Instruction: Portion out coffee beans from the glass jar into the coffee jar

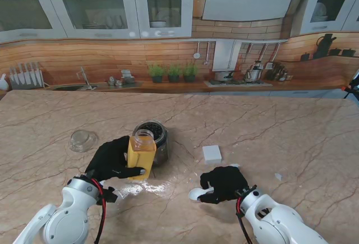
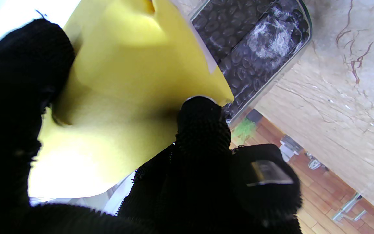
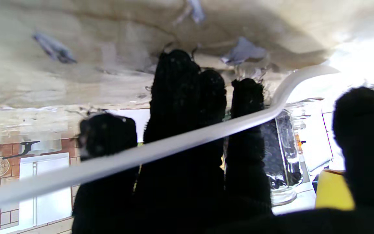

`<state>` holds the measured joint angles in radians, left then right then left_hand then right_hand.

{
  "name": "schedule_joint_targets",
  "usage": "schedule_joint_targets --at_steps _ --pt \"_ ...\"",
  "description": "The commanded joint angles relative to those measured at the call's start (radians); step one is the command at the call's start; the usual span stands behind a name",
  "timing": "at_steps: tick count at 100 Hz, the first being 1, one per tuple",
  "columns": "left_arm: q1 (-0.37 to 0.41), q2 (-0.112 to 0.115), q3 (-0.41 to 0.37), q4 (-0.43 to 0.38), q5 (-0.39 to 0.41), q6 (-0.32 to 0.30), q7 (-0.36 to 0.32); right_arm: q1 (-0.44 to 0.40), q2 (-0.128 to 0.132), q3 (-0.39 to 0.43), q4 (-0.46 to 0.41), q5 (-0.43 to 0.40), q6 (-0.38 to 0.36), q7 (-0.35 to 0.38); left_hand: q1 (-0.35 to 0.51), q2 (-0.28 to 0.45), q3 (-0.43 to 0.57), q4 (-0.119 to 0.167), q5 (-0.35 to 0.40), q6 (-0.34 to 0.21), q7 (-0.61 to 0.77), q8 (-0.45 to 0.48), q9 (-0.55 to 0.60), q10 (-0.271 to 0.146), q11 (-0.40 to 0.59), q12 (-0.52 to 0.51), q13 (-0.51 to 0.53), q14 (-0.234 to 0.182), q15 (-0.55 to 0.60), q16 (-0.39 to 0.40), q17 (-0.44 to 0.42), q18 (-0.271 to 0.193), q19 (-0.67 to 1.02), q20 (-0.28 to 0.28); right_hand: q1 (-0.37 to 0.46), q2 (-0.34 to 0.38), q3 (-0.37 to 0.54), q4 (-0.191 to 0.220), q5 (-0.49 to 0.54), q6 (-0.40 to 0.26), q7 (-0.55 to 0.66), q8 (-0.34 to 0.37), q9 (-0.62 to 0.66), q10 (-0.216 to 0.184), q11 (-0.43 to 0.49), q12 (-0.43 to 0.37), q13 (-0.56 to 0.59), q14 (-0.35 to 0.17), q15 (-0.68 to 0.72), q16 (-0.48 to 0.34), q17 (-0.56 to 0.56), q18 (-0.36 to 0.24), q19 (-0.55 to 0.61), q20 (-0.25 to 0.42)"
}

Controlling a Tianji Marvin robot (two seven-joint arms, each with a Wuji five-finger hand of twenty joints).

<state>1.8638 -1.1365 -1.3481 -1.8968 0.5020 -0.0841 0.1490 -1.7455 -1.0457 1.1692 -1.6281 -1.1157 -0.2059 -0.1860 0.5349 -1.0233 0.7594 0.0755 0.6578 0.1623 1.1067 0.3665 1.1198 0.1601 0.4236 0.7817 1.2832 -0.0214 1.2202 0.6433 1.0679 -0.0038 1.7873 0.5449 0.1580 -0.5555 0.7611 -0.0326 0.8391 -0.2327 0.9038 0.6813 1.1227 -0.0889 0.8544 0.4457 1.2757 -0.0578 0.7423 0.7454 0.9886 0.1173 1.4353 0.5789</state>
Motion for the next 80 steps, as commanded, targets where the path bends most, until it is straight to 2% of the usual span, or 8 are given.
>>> schedule_joint_targets --at_steps 1,8,16,28,46,67,80 --pt "0.009 -0.005 0.0 -0.01 -0.004 -0.003 0.0 -0.016 0.002 0.004 -0.008 -0.002 -0.001 0.013 0.173 0.154 0.446 0.223 0.107 -0.248 0.223 0.063 0.128 -0.107 0.145 0.053 -0.008 0.033 0.007 0.004 0.015 -0.047 0.128 0.014 -0.075 -0.013 0.049 0.011 -0.031 0.005 -0.025 0.02 -0.056 0.024 -0.093 -0.042 -0.02 0.034 -0.05 0.004 -0.056 0.031 -0.021 0.021" --pt "0.009 -0.005 0.0 -0.011 -0.006 -0.004 0.0 -0.02 0.003 0.009 -0.015 -0.003 -0.005 0.027 0.172 0.154 0.446 0.224 0.107 -0.248 0.223 0.062 0.129 -0.108 0.146 0.054 -0.007 0.033 0.007 0.004 0.015 -0.047 0.128 0.014 -0.107 -0.002 0.063 0.013 -0.067 -0.005 -0.063 0.01 -0.108 0.016 -0.113 -0.045 -0.079 0.04 -0.097 0.001 -0.161 0.059 -0.042 0.036" --pt "0.008 -0.004 0.001 -0.011 -0.006 -0.004 -0.001 -0.021 0.005 0.01 -0.016 -0.01 -0.009 0.033 0.171 0.155 0.446 0.223 0.106 -0.249 0.222 0.062 0.128 -0.109 0.146 0.053 -0.008 0.032 0.007 0.004 0.015 -0.047 0.128 0.014 -0.118 0.005 0.065 0.012 -0.093 -0.013 -0.08 0.011 -0.153 0.006 -0.113 -0.036 -0.133 0.035 -0.11 0.015 -0.251 0.064 -0.042 0.063" --pt "0.008 -0.004 0.0 -0.012 -0.006 -0.005 -0.002 -0.022 0.008 0.009 -0.014 -0.024 -0.013 0.028 0.172 0.154 0.446 0.224 0.108 -0.249 0.223 0.063 0.129 -0.108 0.146 0.054 -0.008 0.032 0.007 0.004 0.015 -0.047 0.128 0.014 -0.131 0.013 0.066 0.012 -0.151 -0.022 -0.124 0.002 -0.278 0.007 -0.138 -0.031 -0.299 0.05 -0.171 0.005 -0.441 0.09 -0.095 0.083" --pt "0.009 -0.003 -0.001 -0.014 -0.006 -0.006 -0.007 -0.02 0.009 0.007 -0.013 -0.03 -0.01 0.028 0.171 0.154 0.447 0.225 0.108 -0.248 0.223 0.062 0.13 -0.107 0.147 0.053 -0.007 0.032 0.009 0.004 0.015 -0.047 0.129 0.014 -0.139 0.022 0.064 0.009 -0.201 -0.02 -0.173 -0.014 -0.408 0.004 -0.157 -0.034 -0.527 0.053 -0.183 -0.038 -0.681 0.075 -0.161 0.094" --pt "0.009 -0.003 -0.003 -0.015 -0.009 -0.01 -0.009 -0.023 0.011 0.008 -0.018 -0.038 -0.007 0.041 0.171 0.153 0.448 0.226 0.108 -0.249 0.223 0.061 0.131 -0.107 0.147 0.053 -0.007 0.032 0.011 0.004 0.016 -0.049 0.13 0.015 -0.16 0.041 0.064 0.009 -0.231 -0.021 -0.206 -0.03 -0.462 -0.009 -0.186 -0.053 -0.658 0.036 -0.19 -0.086 -0.827 0.059 -0.219 0.066" --pt "0.01 -0.003 -0.004 -0.015 -0.009 -0.012 -0.009 -0.025 0.012 0.011 -0.019 -0.04 -0.011 0.044 0.17 0.154 0.448 0.226 0.108 -0.249 0.223 0.062 0.129 -0.108 0.147 0.053 -0.008 0.031 0.011 0.004 0.015 -0.049 0.13 0.015 -0.176 0.052 0.064 0.008 -0.252 -0.028 -0.234 -0.048 -0.463 -0.027 -0.235 -0.097 -0.714 -0.002 -0.236 -0.159 -0.888 0.051 -0.291 -0.003"
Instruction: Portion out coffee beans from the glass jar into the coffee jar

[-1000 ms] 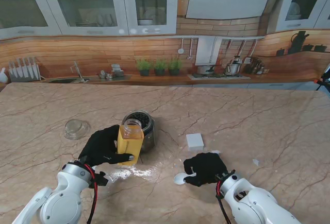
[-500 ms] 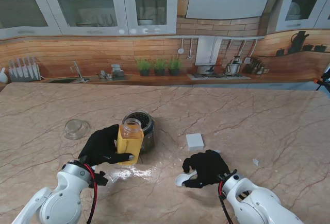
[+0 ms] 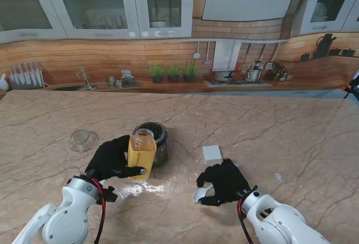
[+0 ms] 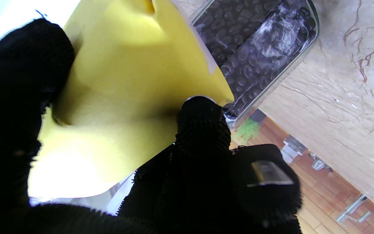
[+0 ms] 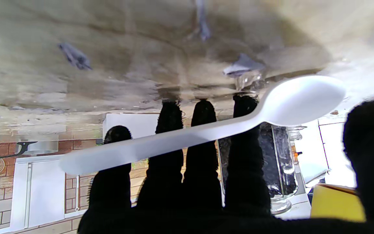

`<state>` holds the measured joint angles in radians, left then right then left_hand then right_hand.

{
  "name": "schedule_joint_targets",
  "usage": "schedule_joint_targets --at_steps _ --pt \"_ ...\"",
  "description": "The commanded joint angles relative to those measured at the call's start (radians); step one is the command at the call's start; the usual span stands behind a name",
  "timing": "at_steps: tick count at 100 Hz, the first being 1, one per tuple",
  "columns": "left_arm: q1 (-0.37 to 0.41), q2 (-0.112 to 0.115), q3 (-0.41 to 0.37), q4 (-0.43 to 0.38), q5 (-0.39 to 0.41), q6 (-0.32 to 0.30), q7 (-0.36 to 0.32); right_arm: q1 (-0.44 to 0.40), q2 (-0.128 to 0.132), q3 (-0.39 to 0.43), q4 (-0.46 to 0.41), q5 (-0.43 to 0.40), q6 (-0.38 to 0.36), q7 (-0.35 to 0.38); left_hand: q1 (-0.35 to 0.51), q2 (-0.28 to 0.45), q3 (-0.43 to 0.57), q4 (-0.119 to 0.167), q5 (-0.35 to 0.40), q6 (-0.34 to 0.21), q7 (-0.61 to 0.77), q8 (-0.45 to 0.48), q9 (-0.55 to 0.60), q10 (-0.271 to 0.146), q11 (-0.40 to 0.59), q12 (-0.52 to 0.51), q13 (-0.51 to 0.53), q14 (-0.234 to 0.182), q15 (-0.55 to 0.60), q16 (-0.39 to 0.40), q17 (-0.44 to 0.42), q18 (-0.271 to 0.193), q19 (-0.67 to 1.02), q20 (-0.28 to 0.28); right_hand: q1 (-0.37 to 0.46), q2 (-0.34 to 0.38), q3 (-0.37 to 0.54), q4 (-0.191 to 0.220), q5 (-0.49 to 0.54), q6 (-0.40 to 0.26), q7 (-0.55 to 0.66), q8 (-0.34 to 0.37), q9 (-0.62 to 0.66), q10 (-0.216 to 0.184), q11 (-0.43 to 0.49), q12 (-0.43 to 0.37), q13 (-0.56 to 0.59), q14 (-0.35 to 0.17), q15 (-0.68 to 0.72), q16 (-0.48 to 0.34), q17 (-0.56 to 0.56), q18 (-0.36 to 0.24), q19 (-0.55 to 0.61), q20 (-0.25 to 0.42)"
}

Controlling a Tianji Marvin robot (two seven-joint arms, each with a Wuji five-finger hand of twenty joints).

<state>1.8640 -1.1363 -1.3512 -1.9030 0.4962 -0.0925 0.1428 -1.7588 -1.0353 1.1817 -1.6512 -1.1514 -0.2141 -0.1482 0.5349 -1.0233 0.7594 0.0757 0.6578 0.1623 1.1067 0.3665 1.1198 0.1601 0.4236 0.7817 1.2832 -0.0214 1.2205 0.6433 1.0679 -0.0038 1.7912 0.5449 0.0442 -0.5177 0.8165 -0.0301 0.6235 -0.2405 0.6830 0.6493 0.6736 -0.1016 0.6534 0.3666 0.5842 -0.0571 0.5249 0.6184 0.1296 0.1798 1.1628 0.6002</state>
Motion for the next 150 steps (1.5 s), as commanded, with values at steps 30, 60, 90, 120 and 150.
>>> schedule_joint_targets --at_steps 30,60,90,120,150 --pt "0.011 -0.003 -0.004 -0.01 -0.003 -0.005 -0.002 -0.004 0.001 -0.005 0.02 -0.005 -0.028 -0.018 0.169 0.153 0.447 0.228 0.108 -0.249 0.223 0.062 0.131 -0.108 0.148 0.053 -0.007 0.031 0.011 0.003 0.015 -0.047 0.126 0.015 -0.094 0.036 0.006 0.003 -0.093 -0.051 -0.046 -0.05 -0.049 -0.061 -0.119 -0.061 -0.106 -0.067 -0.117 -0.17 -0.113 -0.05 -0.148 -0.209" --pt "0.013 -0.004 -0.007 -0.011 -0.002 -0.005 -0.001 -0.022 0.0 0.003 0.013 0.0 -0.036 -0.022 0.17 0.154 0.448 0.228 0.108 -0.249 0.223 0.062 0.131 -0.107 0.147 0.053 -0.008 0.033 0.012 0.003 0.015 -0.047 0.126 0.015 -0.231 0.113 0.008 -0.003 -0.098 -0.107 -0.093 -0.092 0.026 -0.053 -0.228 -0.109 -0.034 -0.053 -0.23 -0.283 -0.137 -0.029 -0.265 -0.373" --pt "0.014 -0.003 -0.007 -0.011 0.0 -0.004 -0.002 -0.049 -0.004 0.044 -0.03 -0.008 -0.083 -0.057 0.17 0.154 0.447 0.229 0.108 -0.248 0.223 0.062 0.13 -0.109 0.148 0.053 -0.008 0.032 0.012 0.003 0.016 -0.048 0.126 0.016 -0.224 0.104 0.009 -0.008 -0.124 -0.111 -0.111 -0.095 0.008 -0.059 -0.248 -0.114 -0.002 -0.037 -0.234 -0.274 -0.077 -0.012 -0.259 -0.381" --pt "0.018 -0.003 -0.004 -0.013 0.003 -0.008 -0.002 -0.028 -0.007 0.107 -0.072 -0.011 -0.153 -0.058 0.17 0.155 0.445 0.228 0.107 -0.249 0.223 0.062 0.129 -0.11 0.147 0.053 -0.008 0.033 0.011 0.002 0.015 -0.047 0.127 0.016 -0.143 0.061 0.004 -0.011 -0.165 -0.113 -0.125 -0.096 -0.042 -0.049 -0.249 -0.111 -0.008 -0.013 -0.247 -0.265 -0.017 0.007 -0.249 -0.379" --pt "0.038 -0.001 -0.012 -0.022 0.008 -0.029 -0.002 0.049 -0.002 0.143 -0.04 -0.016 -0.184 -0.013 0.172 0.153 0.443 0.225 0.106 -0.25 0.223 0.062 0.129 -0.108 0.146 0.052 -0.008 0.031 0.008 0.002 0.015 -0.047 0.127 0.016 0.027 -0.089 0.043 0.032 -0.277 -0.148 -0.163 -0.101 -0.206 -0.04 -0.218 -0.096 -0.064 0.039 -0.244 -0.245 0.085 0.086 -0.231 -0.374"
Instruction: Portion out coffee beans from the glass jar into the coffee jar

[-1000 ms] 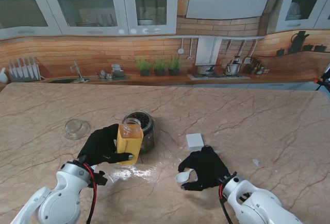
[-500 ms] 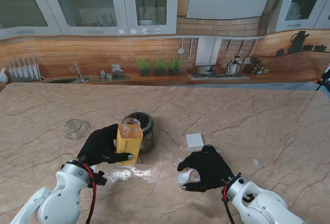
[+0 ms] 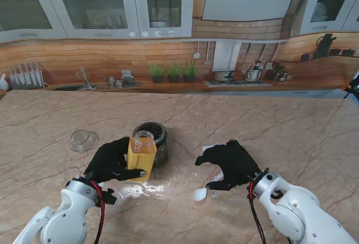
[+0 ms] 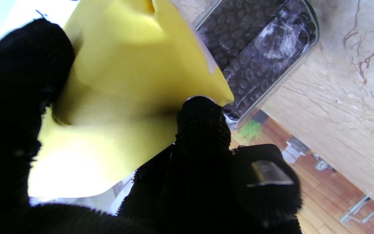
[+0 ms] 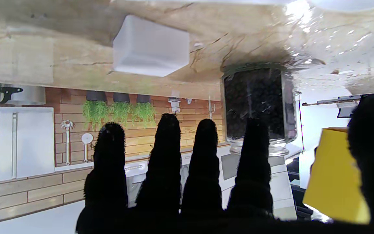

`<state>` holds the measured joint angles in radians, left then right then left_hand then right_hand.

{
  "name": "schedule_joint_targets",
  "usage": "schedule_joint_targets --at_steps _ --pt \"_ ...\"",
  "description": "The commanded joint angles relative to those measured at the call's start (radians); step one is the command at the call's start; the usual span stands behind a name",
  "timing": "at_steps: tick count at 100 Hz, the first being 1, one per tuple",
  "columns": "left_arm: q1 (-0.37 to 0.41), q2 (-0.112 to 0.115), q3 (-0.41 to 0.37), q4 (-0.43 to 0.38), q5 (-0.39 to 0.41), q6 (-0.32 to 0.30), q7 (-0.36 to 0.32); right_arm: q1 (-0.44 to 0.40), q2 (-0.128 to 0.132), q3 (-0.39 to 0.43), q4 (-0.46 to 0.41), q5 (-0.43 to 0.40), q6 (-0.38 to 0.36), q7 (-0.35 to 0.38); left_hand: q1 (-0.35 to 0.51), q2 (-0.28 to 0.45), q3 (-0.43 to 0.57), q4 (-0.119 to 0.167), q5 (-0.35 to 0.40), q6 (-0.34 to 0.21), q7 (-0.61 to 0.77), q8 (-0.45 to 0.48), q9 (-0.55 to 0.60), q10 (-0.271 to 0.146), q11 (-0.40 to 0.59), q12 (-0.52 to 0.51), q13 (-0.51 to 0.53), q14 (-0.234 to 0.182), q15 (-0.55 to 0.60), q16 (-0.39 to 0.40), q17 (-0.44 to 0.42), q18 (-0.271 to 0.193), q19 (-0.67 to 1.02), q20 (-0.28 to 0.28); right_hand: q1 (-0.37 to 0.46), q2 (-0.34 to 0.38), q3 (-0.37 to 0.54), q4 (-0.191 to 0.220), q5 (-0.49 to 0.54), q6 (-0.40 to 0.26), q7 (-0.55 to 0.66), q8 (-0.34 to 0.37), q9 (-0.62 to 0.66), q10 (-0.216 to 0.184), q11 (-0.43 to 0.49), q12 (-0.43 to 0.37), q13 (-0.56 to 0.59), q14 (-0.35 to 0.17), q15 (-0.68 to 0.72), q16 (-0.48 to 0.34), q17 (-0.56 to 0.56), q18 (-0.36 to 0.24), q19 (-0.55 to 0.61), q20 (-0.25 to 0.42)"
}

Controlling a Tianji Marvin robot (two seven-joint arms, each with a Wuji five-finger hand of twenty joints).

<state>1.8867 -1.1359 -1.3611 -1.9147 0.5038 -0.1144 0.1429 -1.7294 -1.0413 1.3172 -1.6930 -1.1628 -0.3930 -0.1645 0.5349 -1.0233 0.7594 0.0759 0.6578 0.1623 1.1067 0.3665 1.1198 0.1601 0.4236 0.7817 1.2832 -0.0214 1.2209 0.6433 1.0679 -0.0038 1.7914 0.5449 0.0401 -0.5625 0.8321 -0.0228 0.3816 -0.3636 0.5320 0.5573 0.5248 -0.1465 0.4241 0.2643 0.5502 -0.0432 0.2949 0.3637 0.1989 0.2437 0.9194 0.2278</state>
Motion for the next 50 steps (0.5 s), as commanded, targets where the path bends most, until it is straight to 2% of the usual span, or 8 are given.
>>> schedule_joint_targets --at_steps 1,11,26,39,50 --pt "0.016 -0.002 -0.002 -0.011 0.0 -0.008 -0.002 0.022 0.004 0.008 0.003 -0.004 -0.005 0.006 0.172 0.153 0.443 0.224 0.106 -0.25 0.223 0.062 0.128 -0.109 0.146 0.052 -0.008 0.03 0.007 0.001 0.015 -0.047 0.126 0.016 0.036 -0.048 0.028 0.026 -0.037 -0.026 -0.013 -0.009 -0.063 0.006 0.011 0.006 -0.033 0.028 -0.014 0.01 0.019 0.023 0.014 -0.001" --pt "0.025 -0.002 -0.007 -0.015 -0.003 -0.015 0.001 0.043 0.006 0.011 0.012 -0.002 -0.003 0.032 0.173 0.152 0.438 0.219 0.104 -0.251 0.223 0.063 0.126 -0.11 0.145 0.052 -0.008 0.03 0.005 0.001 0.015 -0.048 0.126 0.016 0.087 -0.088 0.032 0.05 -0.075 -0.028 -0.022 -0.005 -0.111 0.015 0.044 0.017 -0.049 0.063 0.004 0.019 0.082 0.044 0.043 0.01" --pt "0.04 -0.003 -0.014 -0.018 0.005 -0.032 0.01 0.068 0.009 0.004 0.02 0.006 0.019 0.083 0.18 0.149 0.425 0.205 0.1 -0.256 0.222 0.064 0.122 -0.114 0.141 0.051 -0.009 0.027 -0.001 -0.001 0.014 -0.052 0.118 0.013 0.126 -0.115 0.023 0.059 -0.104 -0.012 -0.027 0.0 -0.151 0.046 0.076 0.027 -0.042 0.121 0.034 0.033 0.17 0.07 0.07 0.016" --pt "0.047 -0.003 -0.019 -0.019 0.016 -0.049 0.019 0.09 0.009 -0.012 0.034 0.007 0.045 0.095 0.188 0.149 0.417 0.194 0.098 -0.259 0.22 0.064 0.118 -0.116 0.138 0.051 -0.009 0.027 -0.008 -0.003 0.014 -0.056 0.113 0.011 0.146 -0.122 0.016 0.059 -0.115 -0.003 -0.024 0.006 -0.164 0.067 0.106 0.036 -0.026 0.139 0.054 0.042 0.216 0.056 0.072 0.009" --pt "0.05 -0.003 -0.017 -0.018 0.024 -0.07 0.028 0.111 0.012 -0.024 0.046 0.0 0.064 0.116 0.19 0.151 0.414 0.188 0.097 -0.262 0.22 0.065 0.118 -0.118 0.138 0.051 -0.009 0.025 -0.012 -0.003 0.014 -0.057 0.112 0.011 0.163 -0.129 0.017 0.06 -0.133 -0.003 -0.03 0.006 -0.185 0.069 0.116 0.039 -0.035 0.149 0.057 0.044 0.215 0.047 0.067 0.004"
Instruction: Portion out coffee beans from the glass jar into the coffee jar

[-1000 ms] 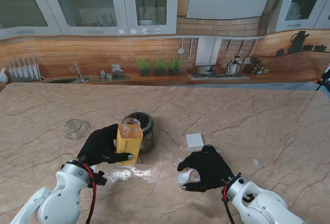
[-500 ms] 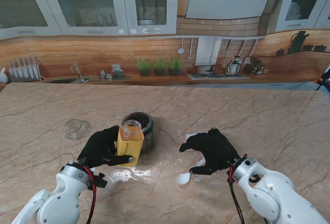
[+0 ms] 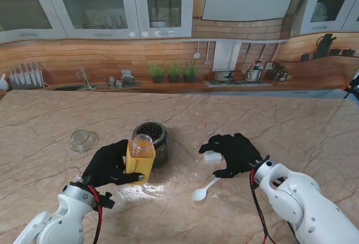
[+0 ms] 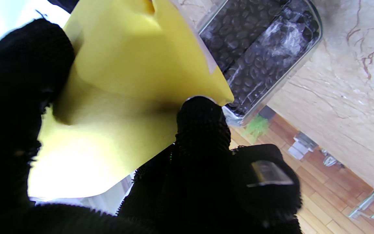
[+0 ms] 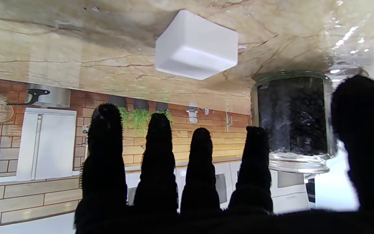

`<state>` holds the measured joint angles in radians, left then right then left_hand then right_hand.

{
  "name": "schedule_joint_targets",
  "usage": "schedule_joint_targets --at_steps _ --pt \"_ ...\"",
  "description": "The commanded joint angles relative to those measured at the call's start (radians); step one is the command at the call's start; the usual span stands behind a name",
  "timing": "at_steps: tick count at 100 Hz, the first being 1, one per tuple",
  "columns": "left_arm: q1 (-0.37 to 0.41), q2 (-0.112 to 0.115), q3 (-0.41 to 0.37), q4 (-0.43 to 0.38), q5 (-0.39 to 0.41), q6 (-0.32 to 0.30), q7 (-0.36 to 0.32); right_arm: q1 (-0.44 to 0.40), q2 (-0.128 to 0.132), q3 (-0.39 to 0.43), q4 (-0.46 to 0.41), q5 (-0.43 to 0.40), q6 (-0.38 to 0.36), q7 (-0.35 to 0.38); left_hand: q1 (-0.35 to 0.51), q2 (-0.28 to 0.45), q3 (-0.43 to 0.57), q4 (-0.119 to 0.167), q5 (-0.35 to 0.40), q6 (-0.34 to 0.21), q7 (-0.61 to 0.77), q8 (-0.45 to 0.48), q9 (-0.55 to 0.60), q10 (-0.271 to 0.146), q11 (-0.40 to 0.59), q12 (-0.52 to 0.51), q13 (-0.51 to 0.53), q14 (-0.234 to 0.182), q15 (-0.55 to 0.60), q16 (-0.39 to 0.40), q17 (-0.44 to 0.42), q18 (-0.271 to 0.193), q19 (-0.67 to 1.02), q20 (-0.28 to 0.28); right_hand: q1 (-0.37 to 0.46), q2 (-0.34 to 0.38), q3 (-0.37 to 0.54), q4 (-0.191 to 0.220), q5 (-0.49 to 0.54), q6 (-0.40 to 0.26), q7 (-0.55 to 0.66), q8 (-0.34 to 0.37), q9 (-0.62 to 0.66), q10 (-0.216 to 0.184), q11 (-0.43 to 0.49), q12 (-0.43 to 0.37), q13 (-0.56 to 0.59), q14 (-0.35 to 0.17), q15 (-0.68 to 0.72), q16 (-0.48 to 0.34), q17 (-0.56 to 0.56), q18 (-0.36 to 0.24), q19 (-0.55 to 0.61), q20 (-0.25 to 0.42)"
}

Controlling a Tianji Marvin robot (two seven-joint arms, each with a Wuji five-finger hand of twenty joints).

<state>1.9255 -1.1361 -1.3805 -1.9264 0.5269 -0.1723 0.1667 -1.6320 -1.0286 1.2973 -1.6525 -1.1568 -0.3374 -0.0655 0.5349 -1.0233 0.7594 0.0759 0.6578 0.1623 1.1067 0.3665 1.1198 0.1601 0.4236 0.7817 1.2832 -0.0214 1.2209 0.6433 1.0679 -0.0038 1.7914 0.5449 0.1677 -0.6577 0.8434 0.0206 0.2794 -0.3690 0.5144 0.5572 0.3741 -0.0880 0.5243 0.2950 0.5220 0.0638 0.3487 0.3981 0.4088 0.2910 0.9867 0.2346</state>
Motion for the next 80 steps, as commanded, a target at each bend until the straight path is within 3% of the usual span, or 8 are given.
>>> schedule_joint_targets --at_steps 1,29,60,80 --pt "0.011 -0.003 0.003 -0.006 0.002 -0.013 0.004 0.016 -0.001 -0.005 0.007 -0.006 0.01 0.019 0.189 0.151 0.414 0.188 0.097 -0.262 0.219 0.065 0.118 -0.118 0.138 0.051 -0.009 0.025 -0.012 -0.003 0.014 -0.057 0.112 0.011 0.037 -0.034 0.006 0.017 -0.031 0.002 -0.012 0.007 -0.035 0.012 0.017 0.009 -0.007 0.042 0.003 0.01 0.005 -0.001 -0.001 -0.003" --pt "0.014 -0.001 0.005 -0.006 0.009 -0.041 0.006 0.122 -0.001 -0.069 0.077 0.019 0.075 0.057 0.177 0.151 0.427 0.201 0.097 -0.263 0.222 0.067 0.121 -0.121 0.14 0.052 -0.008 0.019 -0.009 0.001 0.014 -0.059 0.111 0.011 0.125 -0.039 -0.059 0.001 -0.043 0.01 0.004 0.018 -0.048 0.028 0.065 0.021 0.021 0.061 0.037 0.025 0.046 -0.017 0.01 -0.011" --pt "0.026 -0.001 -0.013 -0.018 0.008 -0.07 0.004 0.234 0.005 -0.157 0.17 0.046 0.127 0.137 0.175 0.152 0.429 0.209 0.099 -0.263 0.223 0.068 0.124 -0.12 0.143 0.051 -0.008 0.019 -0.007 0.002 0.015 -0.063 0.111 0.012 0.092 -0.024 -0.062 -0.002 -0.039 0.004 0.009 0.015 -0.042 0.037 0.073 0.021 0.05 0.075 0.039 0.026 0.072 -0.038 0.017 -0.015" --pt "0.02 -0.002 -0.012 -0.018 0.003 -0.068 0.003 0.286 0.001 -0.226 0.241 0.082 0.174 0.129 0.172 0.152 0.431 0.215 0.1 -0.262 0.223 0.067 0.125 -0.119 0.143 0.051 -0.007 0.018 -0.005 0.004 0.015 -0.062 0.112 0.014 0.082 -0.024 -0.052 -0.006 -0.048 0.001 0.003 0.008 -0.039 0.042 0.077 0.022 0.086 0.038 0.049 0.032 0.1 -0.064 0.03 -0.015"
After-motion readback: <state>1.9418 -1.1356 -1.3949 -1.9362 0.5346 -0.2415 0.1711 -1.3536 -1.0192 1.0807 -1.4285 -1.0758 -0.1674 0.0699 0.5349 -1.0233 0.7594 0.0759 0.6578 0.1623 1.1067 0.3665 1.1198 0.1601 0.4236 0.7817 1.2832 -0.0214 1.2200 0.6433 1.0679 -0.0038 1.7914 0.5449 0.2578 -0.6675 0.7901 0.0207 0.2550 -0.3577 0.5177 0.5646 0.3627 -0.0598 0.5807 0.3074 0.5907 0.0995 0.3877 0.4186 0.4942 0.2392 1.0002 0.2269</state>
